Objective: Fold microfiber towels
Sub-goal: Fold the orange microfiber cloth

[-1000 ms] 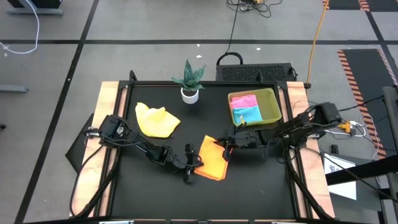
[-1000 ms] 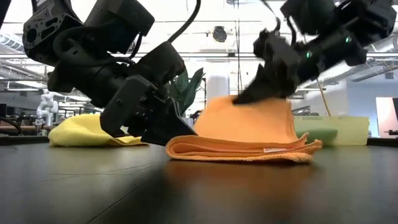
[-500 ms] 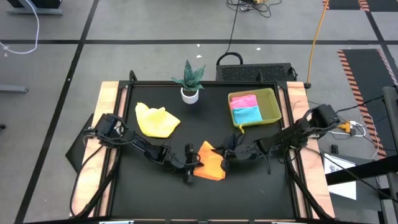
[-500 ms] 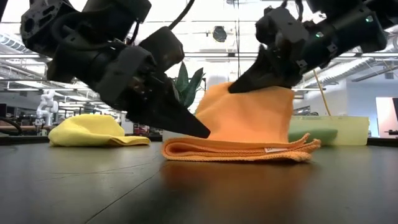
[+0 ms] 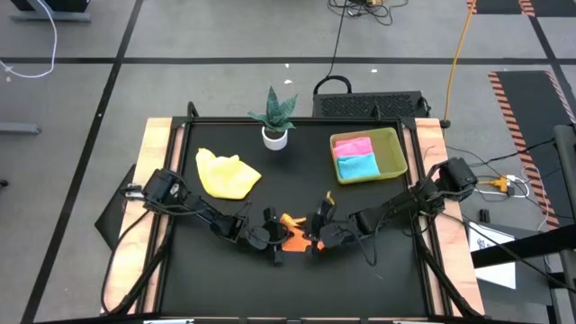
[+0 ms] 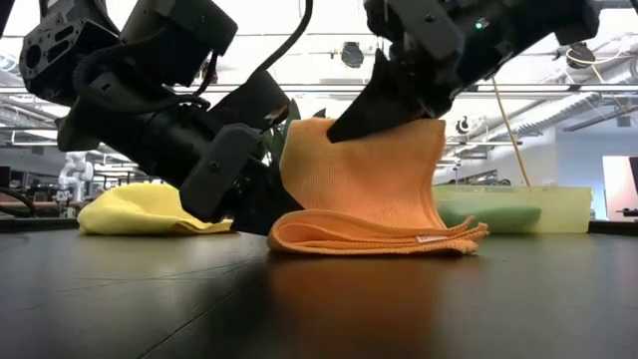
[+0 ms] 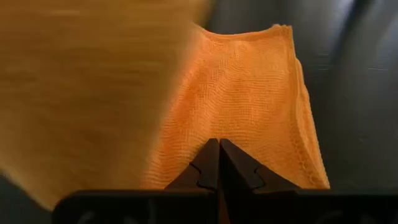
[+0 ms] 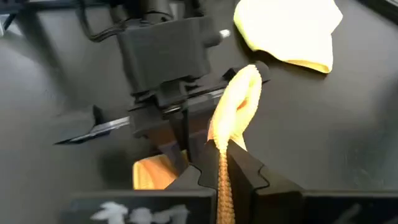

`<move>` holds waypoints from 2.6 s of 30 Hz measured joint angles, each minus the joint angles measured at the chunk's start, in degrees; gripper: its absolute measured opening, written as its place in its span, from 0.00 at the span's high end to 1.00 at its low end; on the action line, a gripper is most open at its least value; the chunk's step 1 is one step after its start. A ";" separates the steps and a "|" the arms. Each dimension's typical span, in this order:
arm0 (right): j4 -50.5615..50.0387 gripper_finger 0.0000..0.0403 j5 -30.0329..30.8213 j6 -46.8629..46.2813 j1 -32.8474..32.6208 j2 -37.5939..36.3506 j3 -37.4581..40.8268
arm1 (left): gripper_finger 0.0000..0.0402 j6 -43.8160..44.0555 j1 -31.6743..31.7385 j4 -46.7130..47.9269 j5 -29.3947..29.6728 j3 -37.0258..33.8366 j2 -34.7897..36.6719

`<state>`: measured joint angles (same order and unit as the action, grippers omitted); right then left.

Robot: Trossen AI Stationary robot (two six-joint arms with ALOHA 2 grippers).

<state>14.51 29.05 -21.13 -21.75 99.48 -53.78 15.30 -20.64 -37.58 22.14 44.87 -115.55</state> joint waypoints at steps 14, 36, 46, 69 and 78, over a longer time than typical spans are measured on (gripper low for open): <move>-0.07 1.00 0.99 0.78 -3.06 4.17 -0.06 | 0.96 -3.31 -3.65 3.15 -7.27 -0.16 3.87; 3.73 1.00 0.73 5.59 -3.87 4.45 -0.02 | 0.96 -3.40 -3.80 3.45 1.70 -0.10 3.13; 4.92 1.00 0.70 8.73 -3.90 6.41 -0.02 | 0.96 -3.68 -7.65 5.85 -1.38 -0.14 8.45; 10.35 0.91 -7.79 19.17 -3.91 10.99 -0.02 | 0.96 -5.12 -12.13 14.34 13.41 -0.12 16.48; 7.38 0.66 -8.50 19.87 -4.35 7.17 -0.02 | 0.96 -4.60 -11.89 14.47 12.41 -0.12 16.50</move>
<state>21.89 20.55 -1.26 -26.11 106.65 -53.80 10.70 -32.53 -23.11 34.54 44.75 -99.04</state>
